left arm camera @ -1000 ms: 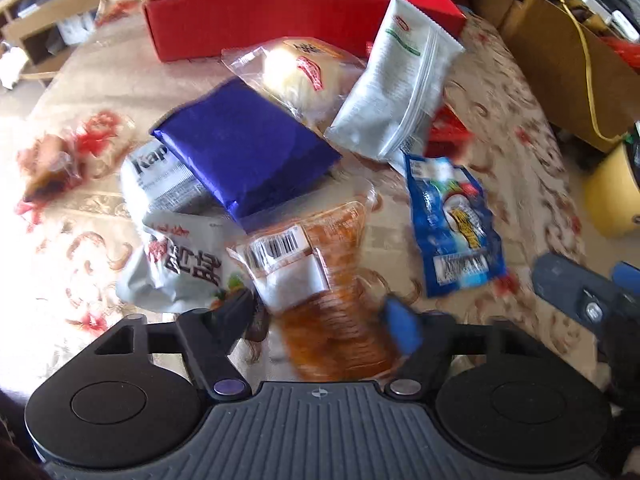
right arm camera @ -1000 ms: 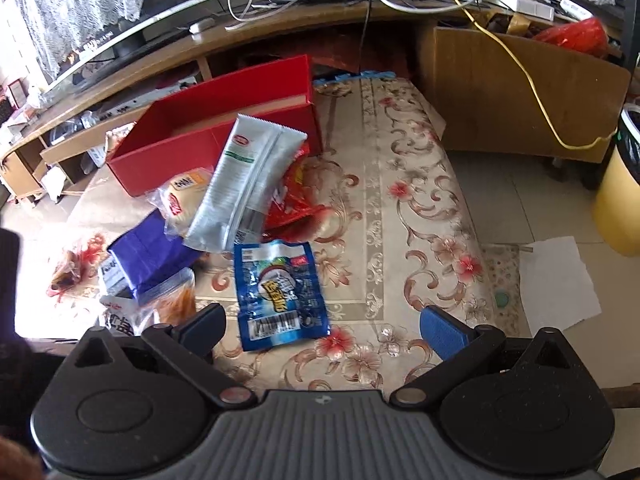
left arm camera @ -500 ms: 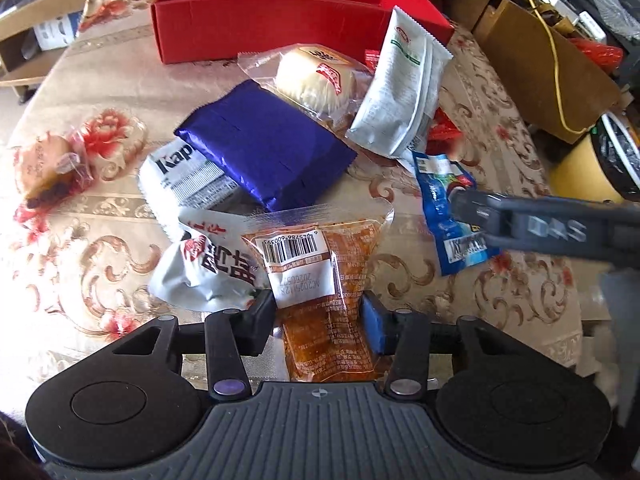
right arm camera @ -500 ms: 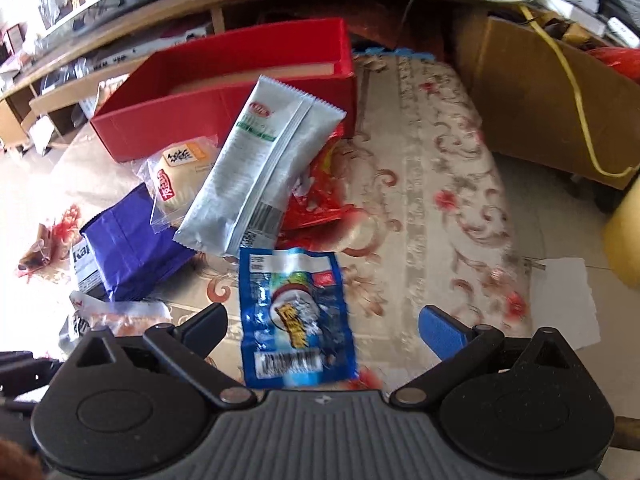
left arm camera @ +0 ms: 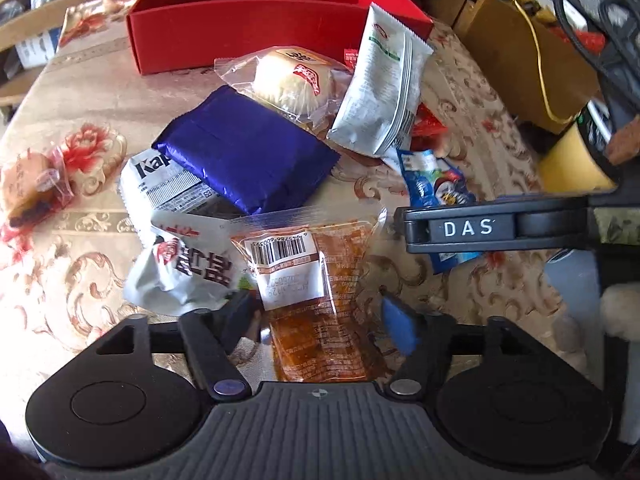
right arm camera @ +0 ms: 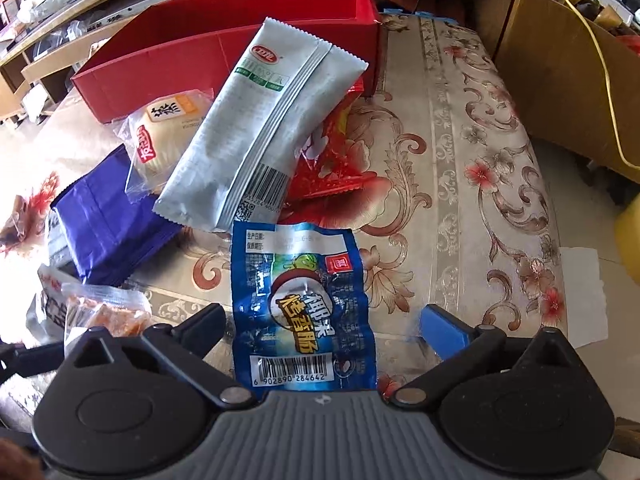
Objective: Organize snacks
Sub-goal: 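Close left tool on orange pastry bag while right tool grasps blue sausage packet, then carry both held snacks into the red box and open both tools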
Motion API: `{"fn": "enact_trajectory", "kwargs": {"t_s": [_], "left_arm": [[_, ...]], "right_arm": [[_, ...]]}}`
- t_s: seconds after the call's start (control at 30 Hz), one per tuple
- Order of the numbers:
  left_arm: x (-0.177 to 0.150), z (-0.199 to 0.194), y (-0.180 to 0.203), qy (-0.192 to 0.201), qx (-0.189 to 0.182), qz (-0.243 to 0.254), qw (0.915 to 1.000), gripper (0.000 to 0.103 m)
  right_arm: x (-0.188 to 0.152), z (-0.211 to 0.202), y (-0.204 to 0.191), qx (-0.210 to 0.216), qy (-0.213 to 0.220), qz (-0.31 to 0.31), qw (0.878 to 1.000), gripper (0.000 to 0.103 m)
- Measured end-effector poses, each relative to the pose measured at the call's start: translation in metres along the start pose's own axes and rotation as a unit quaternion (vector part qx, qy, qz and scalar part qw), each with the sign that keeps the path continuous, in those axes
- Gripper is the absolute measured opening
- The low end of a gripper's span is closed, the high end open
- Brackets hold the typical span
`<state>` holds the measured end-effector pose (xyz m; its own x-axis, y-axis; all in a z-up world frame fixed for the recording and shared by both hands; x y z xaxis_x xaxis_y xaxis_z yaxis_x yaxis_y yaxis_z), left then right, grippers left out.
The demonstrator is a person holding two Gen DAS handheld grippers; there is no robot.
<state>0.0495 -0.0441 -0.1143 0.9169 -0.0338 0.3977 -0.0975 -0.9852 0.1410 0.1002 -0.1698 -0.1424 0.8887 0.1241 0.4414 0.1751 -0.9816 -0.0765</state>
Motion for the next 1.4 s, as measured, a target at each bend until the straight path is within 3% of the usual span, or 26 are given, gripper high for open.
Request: {"fn": "enact_trajectory", "kwargs": {"t_s": [0.1,0.17,0.23,0.4,0.47,0.83,1.4], "left_arm": [[-0.001,0.004,0.000,-0.003,0.015,0.013,0.9998,0.089],[-0.002,0.005,0.000,-0.004,0.016,0.016,0.9997,0.087],[-0.002,0.004,0.000,-0.005,0.023,0.021,0.9995,0.082],[0.000,-0.002,-0.006,-0.003,0.017,0.003,0.9998,0.058],[0.000,-0.004,-0.009,-0.005,0.013,-0.003,0.9999,0.056],[0.000,-0.016,-0.005,0.003,0.002,-0.001,1.0000,0.052],[0.023,-0.039,-0.014,0.038,0.002,-0.006,0.9993,0.050]], "right_arm": [[-0.001,0.001,-0.001,-0.006,0.003,-0.020,1.000,0.097],[-0.002,-0.003,0.000,-0.009,0.007,-0.024,1.000,0.086],[-0.003,-0.009,-0.001,-0.005,0.015,-0.024,1.000,0.066],[-0.006,-0.014,-0.002,0.001,0.017,-0.022,1.000,0.066],[-0.008,-0.018,-0.002,0.010,0.020,-0.015,1.000,0.066],[-0.018,-0.051,-0.005,0.032,0.048,-0.009,0.998,0.066],[-0.003,-0.061,-0.015,0.040,0.077,-0.012,0.996,0.066]]}}
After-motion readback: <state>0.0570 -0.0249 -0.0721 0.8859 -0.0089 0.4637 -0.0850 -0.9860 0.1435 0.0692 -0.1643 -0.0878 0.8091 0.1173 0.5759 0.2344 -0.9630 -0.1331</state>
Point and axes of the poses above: each gripper's, at about its wrist camera, not at the fingertips, and z roughly the way its jaws point, y to its right, x to its top, the point moved 8 cm from there along z, roughly the way its jaws point, and after that the axes turned 1 degree about -z, right-handed, at the moved point
